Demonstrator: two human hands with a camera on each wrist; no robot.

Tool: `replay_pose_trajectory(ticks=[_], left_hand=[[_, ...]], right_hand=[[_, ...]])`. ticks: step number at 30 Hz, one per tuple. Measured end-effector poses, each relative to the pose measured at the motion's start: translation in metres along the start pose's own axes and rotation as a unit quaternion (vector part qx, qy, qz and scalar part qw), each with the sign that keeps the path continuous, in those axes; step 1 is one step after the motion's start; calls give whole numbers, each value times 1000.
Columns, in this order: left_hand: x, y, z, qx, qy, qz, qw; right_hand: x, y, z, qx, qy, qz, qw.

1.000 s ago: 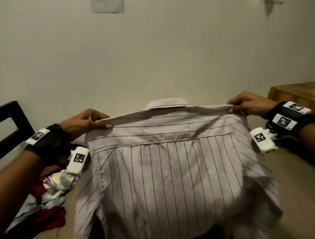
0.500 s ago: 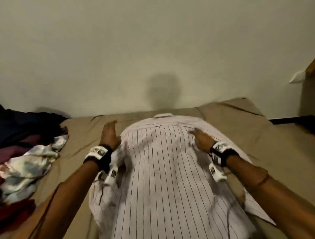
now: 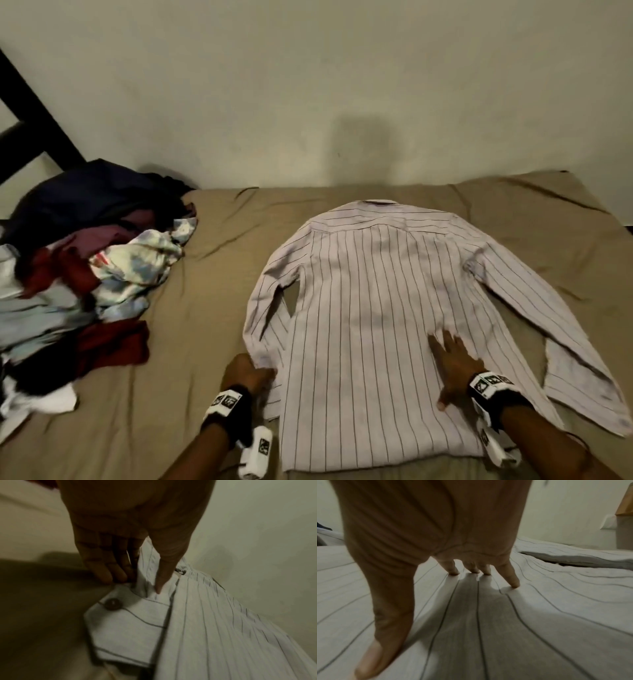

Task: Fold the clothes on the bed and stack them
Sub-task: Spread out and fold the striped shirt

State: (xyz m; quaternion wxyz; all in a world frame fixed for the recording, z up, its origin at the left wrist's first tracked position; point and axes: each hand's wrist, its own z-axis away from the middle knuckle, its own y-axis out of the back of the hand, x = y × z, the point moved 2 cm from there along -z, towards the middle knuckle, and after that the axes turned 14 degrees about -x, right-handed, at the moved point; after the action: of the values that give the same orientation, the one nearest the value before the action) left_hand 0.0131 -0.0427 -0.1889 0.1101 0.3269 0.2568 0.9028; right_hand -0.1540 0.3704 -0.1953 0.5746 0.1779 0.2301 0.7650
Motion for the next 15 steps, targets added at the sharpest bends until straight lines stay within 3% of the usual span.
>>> replay_pose_trajectory(ticks=[3,6,10,13,15], left_hand=[[13,16,6,72,-21,17,997],[20,64,11,174,-60,-78,980],[18,138,18,313,-142,-247,906],[2,156,8,348,-111,-361,858],[-12,154,-7,318,-72,-387,863]], right_hand=[[3,-3,-3,3,3,-10,1000],[7,-4,-6,11,12,-23,1000],[8,-8,-12,11,4,-33,999],[4,-7,-11,9,-10,-26,1000],[1,-6,-10,7,-14,-22,1000]])
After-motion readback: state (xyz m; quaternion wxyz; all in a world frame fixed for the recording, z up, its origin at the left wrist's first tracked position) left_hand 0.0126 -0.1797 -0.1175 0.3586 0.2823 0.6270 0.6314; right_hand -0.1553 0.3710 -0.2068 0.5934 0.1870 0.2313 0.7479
